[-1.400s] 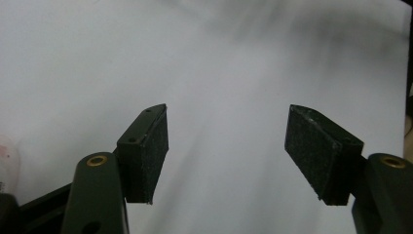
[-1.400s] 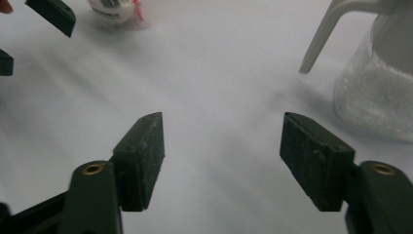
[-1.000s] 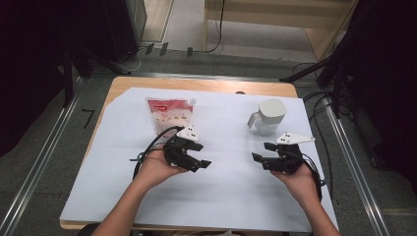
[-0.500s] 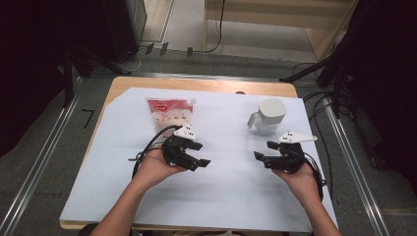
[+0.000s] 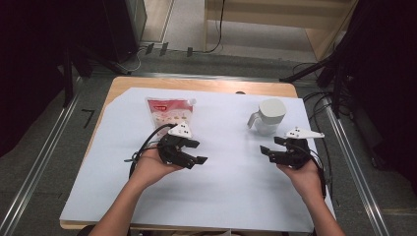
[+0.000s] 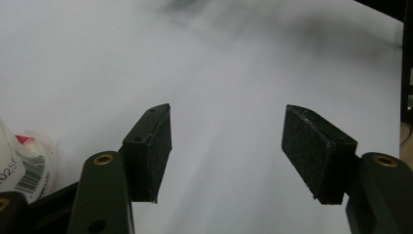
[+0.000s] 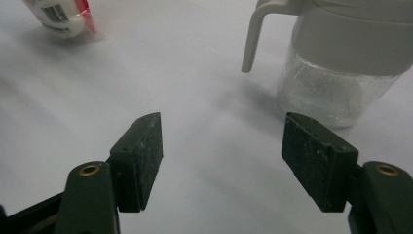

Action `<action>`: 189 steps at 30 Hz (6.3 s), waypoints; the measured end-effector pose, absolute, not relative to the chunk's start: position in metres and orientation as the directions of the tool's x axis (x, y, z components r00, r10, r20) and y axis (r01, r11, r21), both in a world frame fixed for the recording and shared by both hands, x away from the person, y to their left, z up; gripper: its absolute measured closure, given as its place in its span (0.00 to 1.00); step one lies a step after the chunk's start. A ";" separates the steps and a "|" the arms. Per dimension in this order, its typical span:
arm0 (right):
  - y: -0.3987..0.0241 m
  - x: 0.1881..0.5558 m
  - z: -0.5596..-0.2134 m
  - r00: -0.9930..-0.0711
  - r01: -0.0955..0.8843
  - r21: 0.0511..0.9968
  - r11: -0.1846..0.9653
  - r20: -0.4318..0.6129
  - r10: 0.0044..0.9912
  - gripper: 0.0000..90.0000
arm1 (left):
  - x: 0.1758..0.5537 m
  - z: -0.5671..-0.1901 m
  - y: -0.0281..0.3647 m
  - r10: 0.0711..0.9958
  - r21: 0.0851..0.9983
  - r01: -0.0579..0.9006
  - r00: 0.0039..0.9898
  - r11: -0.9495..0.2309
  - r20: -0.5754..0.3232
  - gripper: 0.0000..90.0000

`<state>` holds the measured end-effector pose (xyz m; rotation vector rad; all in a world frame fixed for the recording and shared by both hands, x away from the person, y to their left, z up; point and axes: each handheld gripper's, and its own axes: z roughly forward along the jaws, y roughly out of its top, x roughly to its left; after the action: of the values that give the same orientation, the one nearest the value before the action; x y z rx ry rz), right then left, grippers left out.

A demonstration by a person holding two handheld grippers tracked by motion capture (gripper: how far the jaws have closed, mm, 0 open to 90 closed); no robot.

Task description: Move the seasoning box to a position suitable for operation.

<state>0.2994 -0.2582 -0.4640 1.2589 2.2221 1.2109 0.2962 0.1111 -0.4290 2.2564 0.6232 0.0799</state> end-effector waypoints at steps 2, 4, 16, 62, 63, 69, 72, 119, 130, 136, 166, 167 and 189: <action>-0.258 0.301 -0.464 -0.558 0.552 0.795 0.250 0.129 0.820 0.35 | 0.295 -0.428 0.112 0.463 0.699 0.413 0.876 -0.583 -0.131 0.40; -0.260 0.303 -0.464 -0.551 0.552 0.798 0.243 0.129 0.824 0.34 | 0.294 -0.428 0.113 0.463 0.703 0.411 0.877 -0.580 -0.130 0.40; -0.273 0.323 -0.465 -0.460 0.576 0.799 0.171 0.144 0.876 0.27 | 0.291 -0.428 0.118 0.476 0.702 0.422 0.869 -0.574 -0.133 0.41; -0.252 0.401 -0.493 -0.303 0.540 0.839 0.070 0.116 0.946 0.10 | 0.292 -0.428 0.118 0.470 0.699 0.414 0.874 -0.584 -0.124 0.41; -0.252 0.401 -0.494 -0.303 0.536 0.841 0.070 0.115 0.946 0.11 | 0.292 -0.428 0.118 0.470 0.699 0.414 0.874 -0.584 -0.124 0.41; -0.254 0.402 -0.497 -0.307 0.515 0.854 0.067 0.111 0.945 0.15 | 0.292 -0.429 0.119 0.471 0.701 0.417 0.873 -0.578 -0.130 0.41; -0.254 0.402 -0.497 -0.311 0.515 0.854 0.071 0.109 0.944 0.16 | 0.293 -0.429 0.119 0.470 0.699 0.417 0.873 -0.580 -0.130 0.41; -0.198 0.324 -0.459 -0.546 0.440 0.875 0.200 0.085 0.834 0.16 | 0.300 -0.428 0.121 0.476 0.704 0.431 0.867 -0.565 -0.149 0.40; -0.171 0.309 -0.469 -0.617 0.432 0.866 0.253 0.080 0.783 0.16 | 0.304 -0.427 0.124 0.484 0.706 0.437 0.862 -0.557 -0.151 0.40; -0.161 0.305 -0.473 -0.638 0.437 0.859 0.267 0.086 0.765 0.16 | 0.305 -0.427 0.125 0.485 0.699 0.437 0.862 -0.567 -0.146 0.40; -0.136 0.290 -0.491 -0.695 0.428 0.852 0.302 0.097 0.712 0.16 | 0.306 -0.430 0.125 0.488 0.700 0.441 0.860 -0.562 -0.150 0.40; -0.136 0.290 -0.491 -0.693 0.437 0.848 0.301 0.104 0.714 0.15 | 0.306 -0.430 0.125 0.488 0.700 0.441 0.860 -0.562 -0.151 0.40; -0.165 0.269 -0.470 -0.712 0.489 0.804 0.337 0.145 0.687 0.18 | 0.309 -0.431 0.125 0.500 0.679 0.486 0.843 -0.550 -0.198 0.56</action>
<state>0.2688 -0.1647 -0.4703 1.0663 2.3802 1.3129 0.3089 0.1253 -0.4308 2.2453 0.7144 0.0242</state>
